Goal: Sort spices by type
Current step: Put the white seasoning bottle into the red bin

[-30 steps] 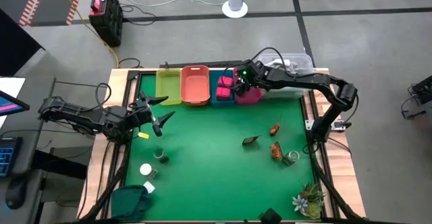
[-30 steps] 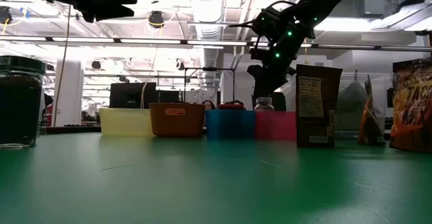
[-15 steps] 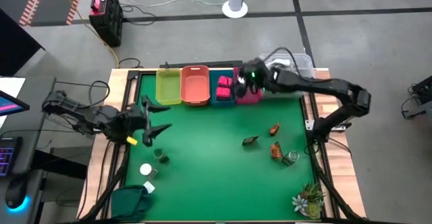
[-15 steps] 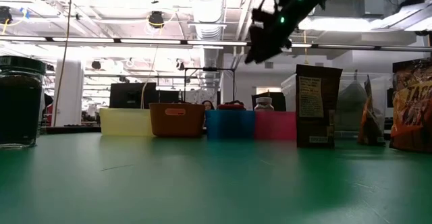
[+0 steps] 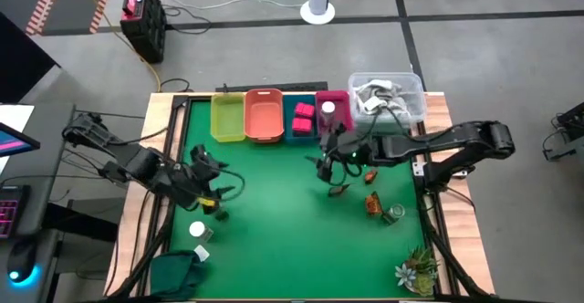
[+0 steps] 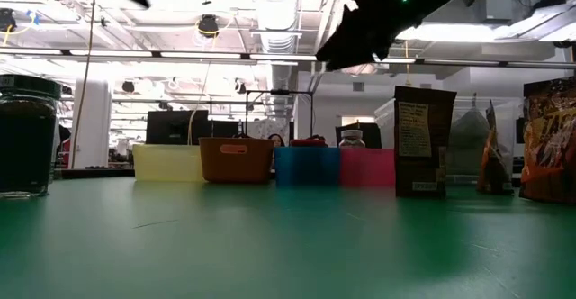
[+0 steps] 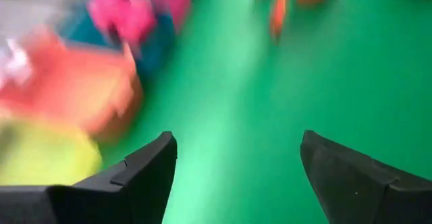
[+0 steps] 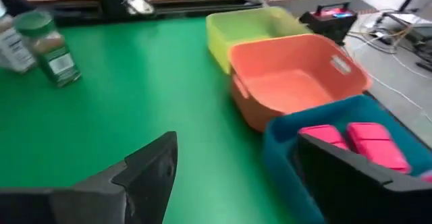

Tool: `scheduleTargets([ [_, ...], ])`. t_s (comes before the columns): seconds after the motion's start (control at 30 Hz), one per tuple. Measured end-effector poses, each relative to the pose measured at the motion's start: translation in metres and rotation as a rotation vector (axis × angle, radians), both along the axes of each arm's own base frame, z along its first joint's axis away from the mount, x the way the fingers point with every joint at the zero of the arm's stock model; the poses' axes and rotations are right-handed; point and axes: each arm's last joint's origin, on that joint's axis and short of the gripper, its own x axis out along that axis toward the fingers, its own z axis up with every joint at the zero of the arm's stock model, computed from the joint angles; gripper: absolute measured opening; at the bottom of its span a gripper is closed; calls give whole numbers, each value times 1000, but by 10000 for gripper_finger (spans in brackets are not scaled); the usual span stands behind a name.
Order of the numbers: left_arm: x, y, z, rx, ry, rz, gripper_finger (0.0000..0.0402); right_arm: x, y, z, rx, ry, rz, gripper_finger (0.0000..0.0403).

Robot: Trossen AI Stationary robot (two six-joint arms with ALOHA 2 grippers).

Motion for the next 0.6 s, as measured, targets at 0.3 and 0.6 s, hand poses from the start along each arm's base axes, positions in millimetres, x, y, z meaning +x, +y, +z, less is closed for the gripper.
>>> scheduleTargets([
  [0.3,20,-60,3,-353,312,-134,302,13,12,-17,-62,34,-2,328],
  [0.6,-3,-86,-24,-369,586,148,302,-1,0,9,-63,-58,-44,328],
])
